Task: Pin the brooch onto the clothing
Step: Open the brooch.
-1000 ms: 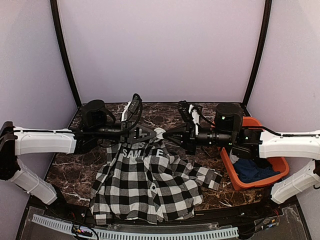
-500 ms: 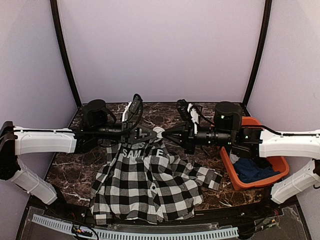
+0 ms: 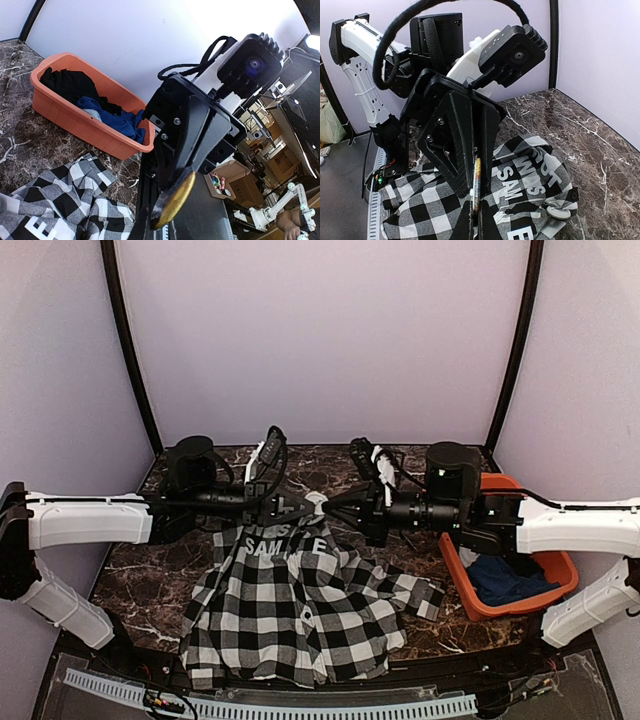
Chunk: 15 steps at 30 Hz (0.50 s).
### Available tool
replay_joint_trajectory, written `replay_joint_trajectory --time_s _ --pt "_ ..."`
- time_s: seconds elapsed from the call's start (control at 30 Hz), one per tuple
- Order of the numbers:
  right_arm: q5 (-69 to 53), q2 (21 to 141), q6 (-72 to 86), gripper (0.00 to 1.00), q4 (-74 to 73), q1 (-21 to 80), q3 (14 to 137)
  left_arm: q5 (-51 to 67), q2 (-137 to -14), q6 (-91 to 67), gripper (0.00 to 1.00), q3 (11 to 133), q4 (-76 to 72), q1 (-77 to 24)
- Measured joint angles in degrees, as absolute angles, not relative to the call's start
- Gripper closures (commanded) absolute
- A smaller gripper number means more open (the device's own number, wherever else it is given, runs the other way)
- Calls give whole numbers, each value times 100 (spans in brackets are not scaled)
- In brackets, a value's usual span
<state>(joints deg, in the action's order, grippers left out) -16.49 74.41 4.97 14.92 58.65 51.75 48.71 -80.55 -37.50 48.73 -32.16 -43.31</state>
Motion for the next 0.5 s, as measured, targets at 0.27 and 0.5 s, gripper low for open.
replay_joint_trajectory --time_s 0.27,0.5 --pt "-1481 7441 585 100 1387 5929 5183 4838 -8055 -3494 98 4915 -2980 -4331" --pt "-1260 7446 652 100 1389 6040 5199 4812 -8058 -3483 56 4954 -2871 -4340"
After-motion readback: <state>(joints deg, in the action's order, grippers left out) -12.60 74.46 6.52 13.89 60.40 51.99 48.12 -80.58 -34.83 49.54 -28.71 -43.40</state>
